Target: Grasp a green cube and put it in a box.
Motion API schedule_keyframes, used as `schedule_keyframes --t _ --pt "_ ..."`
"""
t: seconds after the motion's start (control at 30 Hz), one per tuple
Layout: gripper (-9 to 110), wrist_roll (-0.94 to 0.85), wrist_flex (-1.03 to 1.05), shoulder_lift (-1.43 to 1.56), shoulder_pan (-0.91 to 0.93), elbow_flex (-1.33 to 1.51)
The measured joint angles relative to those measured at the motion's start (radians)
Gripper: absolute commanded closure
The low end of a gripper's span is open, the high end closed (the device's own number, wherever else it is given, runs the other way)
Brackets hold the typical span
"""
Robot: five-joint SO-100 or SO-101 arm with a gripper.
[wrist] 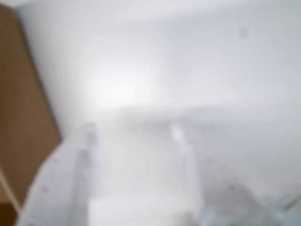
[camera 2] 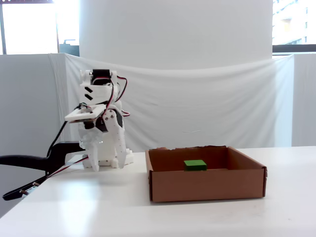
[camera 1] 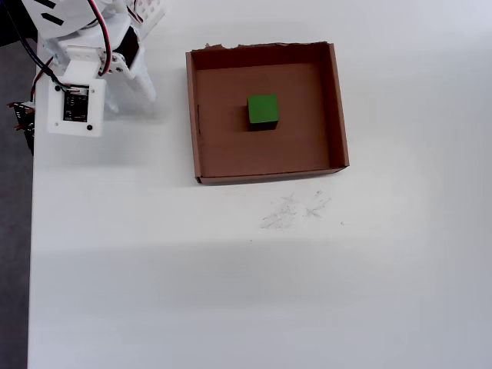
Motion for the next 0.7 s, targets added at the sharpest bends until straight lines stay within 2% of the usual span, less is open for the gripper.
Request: schedule_keyframes --t 0.7 --pt "80 0.008 0.000 0.000 0.000 0.000"
